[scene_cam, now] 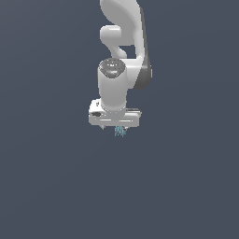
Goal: Pick up the object and move it to a goal position.
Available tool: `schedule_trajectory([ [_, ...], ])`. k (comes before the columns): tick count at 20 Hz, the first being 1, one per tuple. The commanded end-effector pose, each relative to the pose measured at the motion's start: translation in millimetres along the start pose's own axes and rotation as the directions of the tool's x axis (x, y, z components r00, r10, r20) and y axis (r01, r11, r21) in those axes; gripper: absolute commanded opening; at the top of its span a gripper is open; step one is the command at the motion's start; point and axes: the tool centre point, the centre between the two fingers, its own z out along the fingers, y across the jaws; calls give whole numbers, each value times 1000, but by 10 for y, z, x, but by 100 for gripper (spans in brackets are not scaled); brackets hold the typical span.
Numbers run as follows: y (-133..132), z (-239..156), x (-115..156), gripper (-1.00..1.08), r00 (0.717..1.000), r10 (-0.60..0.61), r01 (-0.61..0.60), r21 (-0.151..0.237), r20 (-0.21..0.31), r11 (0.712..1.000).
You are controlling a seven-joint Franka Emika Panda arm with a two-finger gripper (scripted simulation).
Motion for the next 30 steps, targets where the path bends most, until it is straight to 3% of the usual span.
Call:
schedule_trajectory([
  [1, 0, 0, 0, 100, 1000, 0, 0, 0, 0, 1000],
  [18, 124, -85, 73, 100, 999, -27, 26, -13, -23, 1000],
  [30, 40, 78, -52, 100, 994, 104, -104, -3, -20, 995],
])
